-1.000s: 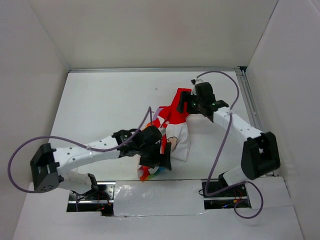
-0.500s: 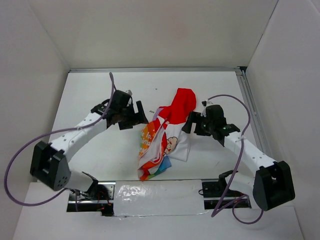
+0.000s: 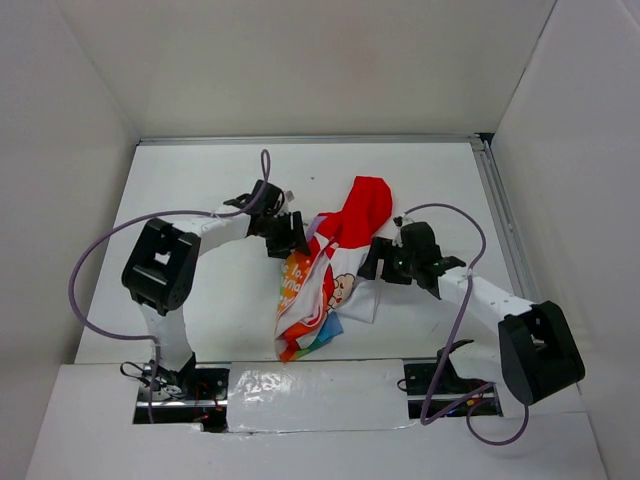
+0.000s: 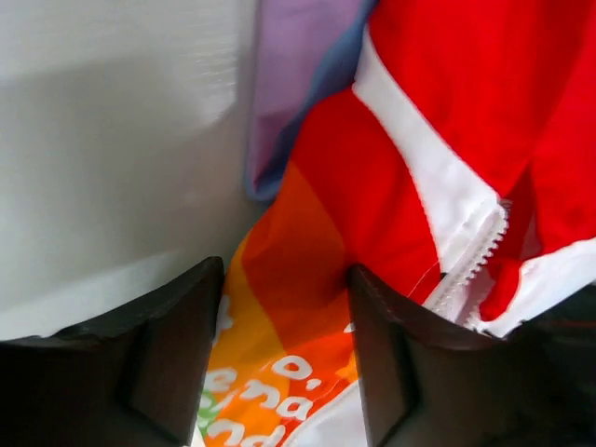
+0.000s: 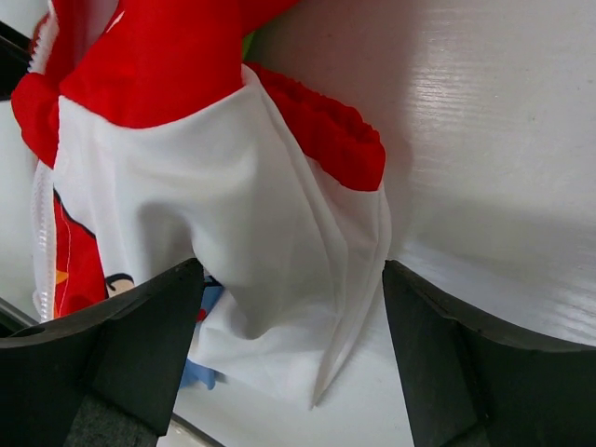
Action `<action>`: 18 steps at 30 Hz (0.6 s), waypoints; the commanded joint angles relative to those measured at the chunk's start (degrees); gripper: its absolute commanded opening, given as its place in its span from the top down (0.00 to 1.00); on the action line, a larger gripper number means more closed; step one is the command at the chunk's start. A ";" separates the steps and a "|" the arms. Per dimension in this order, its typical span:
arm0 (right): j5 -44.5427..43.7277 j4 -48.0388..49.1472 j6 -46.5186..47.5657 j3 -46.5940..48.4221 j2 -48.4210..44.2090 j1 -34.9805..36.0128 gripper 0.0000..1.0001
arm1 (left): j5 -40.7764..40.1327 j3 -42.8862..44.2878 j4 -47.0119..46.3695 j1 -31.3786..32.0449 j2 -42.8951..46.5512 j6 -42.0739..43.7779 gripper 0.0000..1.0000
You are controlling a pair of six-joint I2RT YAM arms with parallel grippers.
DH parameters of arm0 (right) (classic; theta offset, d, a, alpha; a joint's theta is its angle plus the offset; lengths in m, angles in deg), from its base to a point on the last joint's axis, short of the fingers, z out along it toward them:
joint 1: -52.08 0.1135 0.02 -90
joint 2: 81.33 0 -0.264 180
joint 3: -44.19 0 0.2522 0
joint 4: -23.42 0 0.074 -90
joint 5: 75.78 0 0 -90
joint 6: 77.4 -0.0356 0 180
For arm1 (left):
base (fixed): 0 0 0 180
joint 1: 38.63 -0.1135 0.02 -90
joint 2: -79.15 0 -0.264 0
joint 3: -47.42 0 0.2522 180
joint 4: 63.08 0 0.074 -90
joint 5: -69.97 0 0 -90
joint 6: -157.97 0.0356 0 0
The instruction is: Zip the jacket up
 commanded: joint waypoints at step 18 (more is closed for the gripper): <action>-30.02 -26.78 1.07 25.45 -11.09 9.66 1.00 | -19.40 3.32 4.44 9.60 25.55 -3.58 1.00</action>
